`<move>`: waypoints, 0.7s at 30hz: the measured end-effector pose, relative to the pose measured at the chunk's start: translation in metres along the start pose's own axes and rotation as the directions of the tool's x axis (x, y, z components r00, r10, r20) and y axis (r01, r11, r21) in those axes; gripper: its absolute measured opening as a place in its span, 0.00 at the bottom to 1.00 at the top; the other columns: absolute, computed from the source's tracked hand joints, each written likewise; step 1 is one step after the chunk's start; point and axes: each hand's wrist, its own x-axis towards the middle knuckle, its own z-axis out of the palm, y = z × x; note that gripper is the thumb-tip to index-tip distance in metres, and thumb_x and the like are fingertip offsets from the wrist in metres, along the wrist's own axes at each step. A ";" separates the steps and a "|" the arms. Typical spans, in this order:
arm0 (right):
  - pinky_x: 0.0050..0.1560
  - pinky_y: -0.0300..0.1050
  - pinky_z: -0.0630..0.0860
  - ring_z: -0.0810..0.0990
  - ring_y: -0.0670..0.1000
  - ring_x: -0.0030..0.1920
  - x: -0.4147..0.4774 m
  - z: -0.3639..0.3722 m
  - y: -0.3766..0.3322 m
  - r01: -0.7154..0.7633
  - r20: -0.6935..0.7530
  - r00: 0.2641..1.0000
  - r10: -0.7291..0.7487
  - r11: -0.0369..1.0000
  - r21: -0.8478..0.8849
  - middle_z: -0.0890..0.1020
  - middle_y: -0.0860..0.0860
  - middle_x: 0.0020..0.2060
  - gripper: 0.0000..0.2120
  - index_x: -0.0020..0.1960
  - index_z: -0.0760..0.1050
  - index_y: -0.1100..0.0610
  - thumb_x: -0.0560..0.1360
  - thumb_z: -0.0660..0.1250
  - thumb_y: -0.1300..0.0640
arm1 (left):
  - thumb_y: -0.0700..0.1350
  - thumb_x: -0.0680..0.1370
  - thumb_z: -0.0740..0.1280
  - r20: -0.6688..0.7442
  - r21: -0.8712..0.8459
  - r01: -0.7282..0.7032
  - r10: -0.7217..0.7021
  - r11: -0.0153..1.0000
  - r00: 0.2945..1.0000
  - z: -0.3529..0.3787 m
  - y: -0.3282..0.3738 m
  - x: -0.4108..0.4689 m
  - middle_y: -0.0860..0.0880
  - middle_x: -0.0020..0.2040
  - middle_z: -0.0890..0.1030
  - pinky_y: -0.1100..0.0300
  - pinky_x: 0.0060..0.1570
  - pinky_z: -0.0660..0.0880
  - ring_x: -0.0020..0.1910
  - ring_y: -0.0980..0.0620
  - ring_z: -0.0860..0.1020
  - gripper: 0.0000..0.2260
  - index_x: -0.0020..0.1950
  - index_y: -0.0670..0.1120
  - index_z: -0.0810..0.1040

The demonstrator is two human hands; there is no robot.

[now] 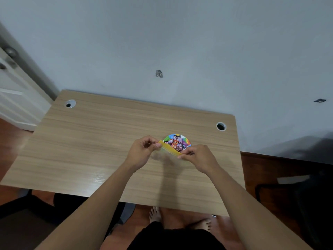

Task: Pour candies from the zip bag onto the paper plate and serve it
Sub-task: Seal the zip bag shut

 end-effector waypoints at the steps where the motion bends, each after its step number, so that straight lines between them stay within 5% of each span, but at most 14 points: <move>1: 0.38 0.30 0.73 0.82 0.42 0.36 0.001 0.001 -0.001 0.000 -0.008 1.000 0.000 1.000 -0.014 0.90 0.47 0.40 0.09 0.45 0.91 0.52 0.70 0.85 0.49 | 0.34 0.78 0.75 -0.001 -0.002 0.000 0.000 1.000 1.000 0.000 0.001 -0.001 0.45 0.42 0.85 0.71 0.41 0.75 0.36 0.62 0.80 0.03 0.50 0.34 0.84; 5: 0.40 0.35 0.73 0.83 0.44 0.37 0.004 0.004 -0.003 0.004 -0.012 1.000 -0.004 0.999 -0.052 0.88 0.46 0.38 0.08 0.43 0.89 0.51 0.70 0.84 0.48 | 0.36 0.79 0.75 0.026 -0.023 -0.024 0.024 0.999 0.999 0.000 0.002 -0.001 0.45 0.43 0.85 0.67 0.45 0.78 0.40 0.56 0.81 0.02 0.49 0.41 0.85; 8: 0.48 0.45 0.77 0.86 0.48 0.43 0.001 0.004 -0.005 0.054 0.030 0.998 -0.051 0.992 -0.118 0.89 0.47 0.41 0.06 0.48 0.90 0.50 0.76 0.79 0.48 | 0.39 0.79 0.76 0.035 -0.019 -0.026 0.026 0.999 0.999 -0.003 0.001 0.000 0.43 0.44 0.86 0.56 0.50 0.80 0.45 0.49 0.82 0.01 0.49 0.43 0.85; 11: 0.48 0.46 0.77 0.85 0.48 0.47 -0.001 0.004 -0.011 0.071 0.072 0.996 -0.059 0.982 -0.172 0.89 0.46 0.44 0.07 0.52 0.90 0.50 0.79 0.76 0.48 | 0.45 0.78 0.76 0.029 0.011 -0.029 0.029 1.000 0.999 -0.004 -0.001 0.000 0.37 0.46 0.86 0.49 0.50 0.79 0.45 0.47 0.81 0.05 0.49 0.45 0.86; 16: 0.48 0.27 0.72 0.80 0.27 0.45 -0.003 0.011 -0.030 0.148 0.079 0.986 -0.145 0.988 -0.036 0.84 0.35 0.45 0.16 0.60 0.86 0.49 0.75 0.80 0.47 | 0.43 0.79 0.76 0.044 0.027 -0.020 0.019 0.999 0.999 -0.002 0.003 -0.003 0.38 0.47 0.86 0.63 0.42 0.77 0.43 0.52 0.79 0.04 0.48 0.43 0.85; 21: 0.39 0.37 0.70 0.77 0.41 0.37 0.006 0.028 -0.051 0.234 0.004 0.972 -0.235 0.969 -0.078 0.81 0.43 0.35 0.08 0.49 0.83 0.50 0.79 0.76 0.46 | 0.41 0.78 0.77 0.010 0.069 -0.017 0.016 0.997 1.000 0.007 0.006 -0.005 0.43 0.46 0.88 0.63 0.44 0.77 0.42 0.55 0.80 0.02 0.46 0.45 0.86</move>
